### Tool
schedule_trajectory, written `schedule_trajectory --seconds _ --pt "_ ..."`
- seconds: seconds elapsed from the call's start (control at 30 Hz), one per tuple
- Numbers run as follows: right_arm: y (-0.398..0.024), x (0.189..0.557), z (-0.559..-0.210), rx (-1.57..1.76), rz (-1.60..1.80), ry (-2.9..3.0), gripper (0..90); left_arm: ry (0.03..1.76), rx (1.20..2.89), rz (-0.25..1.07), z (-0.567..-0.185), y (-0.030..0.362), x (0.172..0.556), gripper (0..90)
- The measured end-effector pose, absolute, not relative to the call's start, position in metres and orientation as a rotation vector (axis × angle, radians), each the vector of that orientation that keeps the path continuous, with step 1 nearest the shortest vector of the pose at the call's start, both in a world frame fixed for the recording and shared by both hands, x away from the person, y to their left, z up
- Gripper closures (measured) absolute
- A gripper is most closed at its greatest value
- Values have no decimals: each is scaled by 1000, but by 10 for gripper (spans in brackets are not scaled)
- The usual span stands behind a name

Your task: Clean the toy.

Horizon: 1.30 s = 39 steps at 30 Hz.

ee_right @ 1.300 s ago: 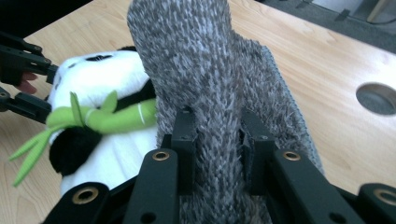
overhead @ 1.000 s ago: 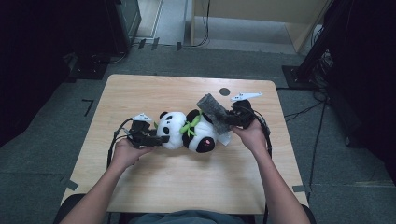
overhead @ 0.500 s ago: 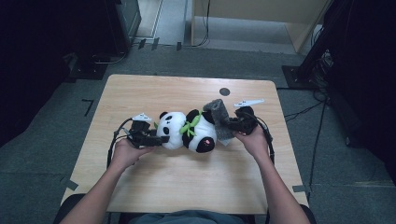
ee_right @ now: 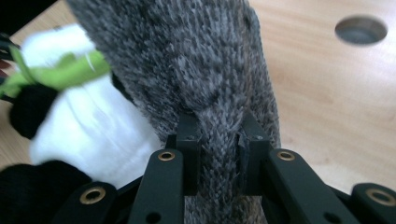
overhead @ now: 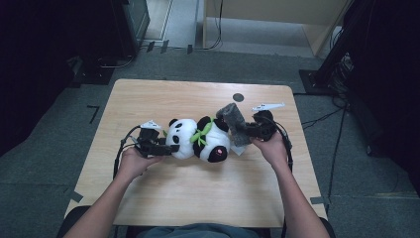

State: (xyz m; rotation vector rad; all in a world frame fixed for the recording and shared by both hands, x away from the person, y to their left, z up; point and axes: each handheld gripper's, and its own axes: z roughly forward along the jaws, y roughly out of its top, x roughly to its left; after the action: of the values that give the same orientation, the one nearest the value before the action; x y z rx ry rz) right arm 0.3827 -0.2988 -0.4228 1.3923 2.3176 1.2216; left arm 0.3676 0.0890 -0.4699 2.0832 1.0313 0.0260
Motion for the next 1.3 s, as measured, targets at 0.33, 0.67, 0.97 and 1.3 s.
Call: schedule_trajectory --seconds 0.33,0.67,0.97,1.3 --pt "-274 384 -388 1246 1263 2326 747 1032 2083 30 -470 89 368 403" --pt "-256 399 -391 1242 1230 2339 681 1038 2079 23 -470 89 368 403" --pt "-258 398 -400 1260 1223 2325 676 1041 2070 26 -470 88 368 403" --pt "-273 393 -410 1305 1227 2336 694 1043 2067 22 -470 88 368 402"
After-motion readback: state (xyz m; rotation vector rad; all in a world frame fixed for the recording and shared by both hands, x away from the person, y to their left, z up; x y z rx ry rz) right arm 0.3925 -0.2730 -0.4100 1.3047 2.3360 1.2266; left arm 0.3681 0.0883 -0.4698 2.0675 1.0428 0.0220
